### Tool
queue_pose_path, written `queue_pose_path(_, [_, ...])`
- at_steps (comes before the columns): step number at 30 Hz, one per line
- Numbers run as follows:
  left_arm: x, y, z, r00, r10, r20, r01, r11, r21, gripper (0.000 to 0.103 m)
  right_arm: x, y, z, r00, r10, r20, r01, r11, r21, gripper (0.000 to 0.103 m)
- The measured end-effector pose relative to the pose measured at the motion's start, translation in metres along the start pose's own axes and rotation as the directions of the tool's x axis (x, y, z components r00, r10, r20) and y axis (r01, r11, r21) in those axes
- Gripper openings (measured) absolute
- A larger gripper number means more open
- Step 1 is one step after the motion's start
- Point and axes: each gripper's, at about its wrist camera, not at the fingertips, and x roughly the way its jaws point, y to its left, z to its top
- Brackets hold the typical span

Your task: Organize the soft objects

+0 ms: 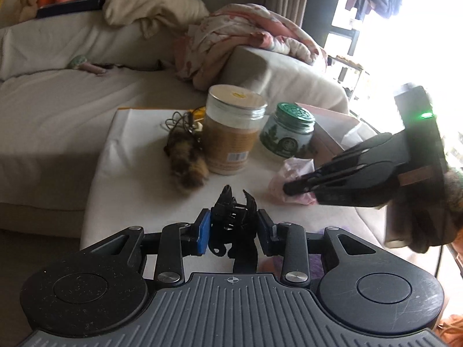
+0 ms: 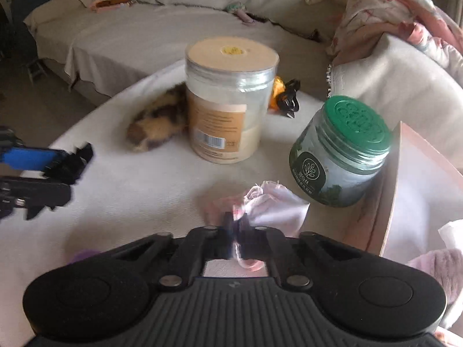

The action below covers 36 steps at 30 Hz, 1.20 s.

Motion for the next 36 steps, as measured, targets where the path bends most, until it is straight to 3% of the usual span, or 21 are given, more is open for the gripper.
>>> queue_pose_path(8, [-0.013,-0.049,-0.002,0.995,-0.095,-0.014,0.095,0.993,0.065,0.038,-0.103,-0.011,-0.051,0.987,0.033,0.160,-0.037,0.999,0.018,0.002])
queue_pose_path(14, [-0.007,-0.126,-0.004,0.971,-0.217,-0.102,0.234,0.951,0.201,0.038,-0.162,-0.043,-0.124,0.972,-0.081,0.221,0.056,0.992,0.117,0.002])
queue_pose_path(19, [0.016,-0.184,0.015,0.963,-0.221,-0.152,0.255,0.930,0.265,0.038,-0.194,-0.065,-0.185,0.951,-0.197,0.239,0.138,0.960,0.244,0.002])
queue_pose_path(22, [0.031,-0.205,0.042,0.964,-0.225,-0.144,0.257,0.929,0.265,0.038,-0.203,-0.077,-0.206,0.937,-0.227,0.264,0.145,0.944,0.297,0.002])
queue_pose_path(26, [0.052,-0.220,0.095,0.976,-0.213,-0.047,0.218,0.941,0.260,0.038,-0.202,-0.096,-0.212,0.928,-0.244,0.283,0.144,0.931,0.334,0.002])
queue_pose_path(30, [0.084,-0.220,0.142,0.963,-0.261,0.064,0.244,0.949,0.199,0.039,-0.191,-0.105,-0.214,0.932,-0.230,0.280,0.121,0.925,0.360,0.002])
queue_pose_path(33, [0.135,-0.215,0.149,0.968,-0.242,-0.059,0.248,0.962,0.114,0.039,-0.178,-0.107,-0.217,0.943,-0.208,0.261,0.099,0.921,0.377,0.002])
queue_pose_path(36, [0.162,-0.198,0.135,0.963,-0.262,-0.066,0.266,0.962,0.056,0.039,-0.166,-0.110,-0.219,0.952,-0.201,0.231,0.101,0.918,0.384,0.002])
